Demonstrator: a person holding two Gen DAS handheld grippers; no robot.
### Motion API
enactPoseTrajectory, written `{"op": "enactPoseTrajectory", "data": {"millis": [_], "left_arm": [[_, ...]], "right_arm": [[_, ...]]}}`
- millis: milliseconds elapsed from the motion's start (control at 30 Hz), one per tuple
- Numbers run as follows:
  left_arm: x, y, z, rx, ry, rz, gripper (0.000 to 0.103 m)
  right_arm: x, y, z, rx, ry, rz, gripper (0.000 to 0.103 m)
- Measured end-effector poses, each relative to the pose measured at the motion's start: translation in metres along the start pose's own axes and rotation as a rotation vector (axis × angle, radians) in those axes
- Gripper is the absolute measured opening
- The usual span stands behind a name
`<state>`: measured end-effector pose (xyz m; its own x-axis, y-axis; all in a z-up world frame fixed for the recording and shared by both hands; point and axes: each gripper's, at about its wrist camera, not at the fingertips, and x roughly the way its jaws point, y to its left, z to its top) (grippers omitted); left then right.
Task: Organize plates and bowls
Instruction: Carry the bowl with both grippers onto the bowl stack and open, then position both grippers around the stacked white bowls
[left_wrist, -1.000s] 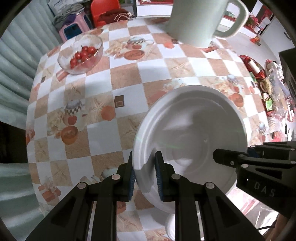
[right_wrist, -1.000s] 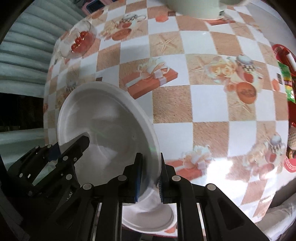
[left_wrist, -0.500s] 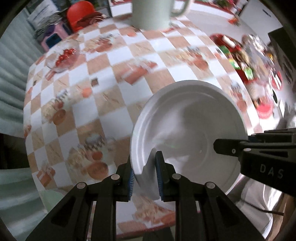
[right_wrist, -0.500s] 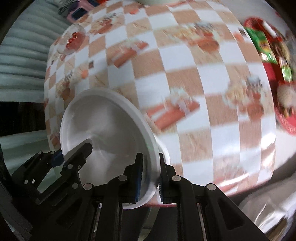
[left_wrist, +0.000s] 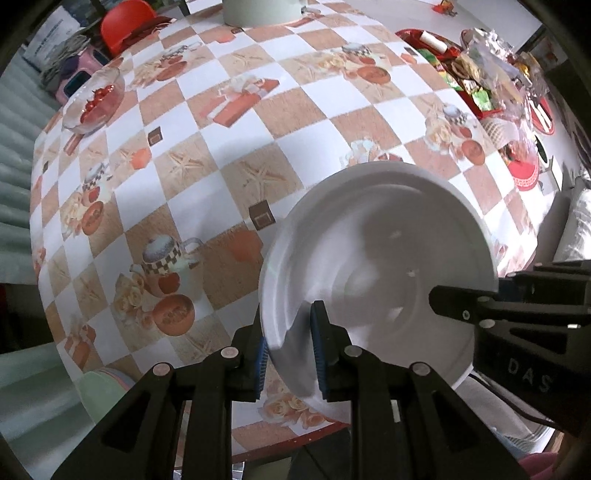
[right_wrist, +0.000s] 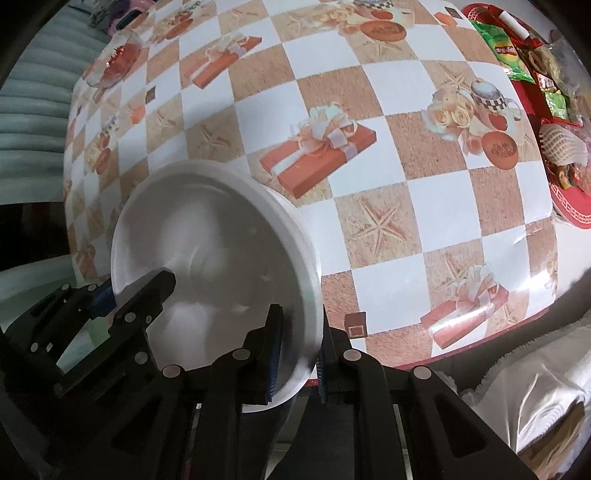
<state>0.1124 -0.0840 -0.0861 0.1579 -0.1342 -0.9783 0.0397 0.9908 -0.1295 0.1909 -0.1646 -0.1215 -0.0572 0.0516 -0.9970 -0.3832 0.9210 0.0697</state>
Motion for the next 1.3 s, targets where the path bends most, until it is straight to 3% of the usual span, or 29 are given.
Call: {"op": "enactPoseTrajectory", "data": {"millis": [433,467,533,600,633,700,733,767,900,933,967,1033,1200,1300], "left_arm": [[0.015,0.003,-0.009,0.005,0.024,-0.032,0.026],[0.014,0.004,-0.009,0.006,0.023,-0.033,0.029],[0.012,0.005,-0.010,0.004,0.023,-0.025,0.053],[0.008,0.007,-0.010,0.000,0.004,-0.010,0.059],[0.007,0.008,-0.011,0.001,0.000,-0.006,0.063],[0.005,0.010,-0.011,-0.003,0.001,0.003,0.070],[0.004,0.011,-0.011,-0.005,-0.001,0.003,0.074],[0.002,0.012,-0.012,-0.006,-0.006,-0.003,0.076],[-0.007,0.012,-0.013,0.016,-0.027,0.000,0.080],[-0.009,0.011,-0.013,0.022,-0.036,0.001,0.082],[-0.013,0.011,-0.013,0.028,-0.048,0.005,0.084],[-0.022,0.011,-0.012,0.040,-0.070,-0.014,0.090],[-0.058,0.014,-0.013,0.079,-0.189,-0.091,0.094],[-0.083,0.018,-0.018,0.089,-0.280,-0.083,0.103]], "right_arm": [[0.015,0.003,0.003,-0.020,0.020,-0.039,0.018],[0.014,0.002,0.003,-0.019,0.017,-0.042,0.018],[0.013,0.001,0.003,-0.014,0.013,-0.044,0.018],[0.011,-0.001,0.004,-0.003,0.009,-0.041,0.018],[0.011,-0.003,0.005,0.000,0.009,-0.048,0.022],[0.008,-0.005,0.004,0.005,0.004,-0.057,0.051],[0.006,-0.006,0.004,0.007,-0.006,-0.059,0.075],[0.002,-0.006,0.003,0.009,-0.022,-0.060,0.083],[-0.012,-0.005,0.002,-0.017,-0.058,-0.072,0.085],[-0.017,-0.002,0.002,-0.036,-0.070,-0.074,0.101],[-0.021,0.000,0.002,-0.054,-0.083,-0.076,0.103],[-0.029,0.007,0.002,-0.080,-0.117,-0.082,0.103],[-0.052,0.024,0.000,-0.124,-0.167,-0.060,0.103],[-0.066,0.031,-0.005,-0.129,-0.209,-0.056,0.103]]}}
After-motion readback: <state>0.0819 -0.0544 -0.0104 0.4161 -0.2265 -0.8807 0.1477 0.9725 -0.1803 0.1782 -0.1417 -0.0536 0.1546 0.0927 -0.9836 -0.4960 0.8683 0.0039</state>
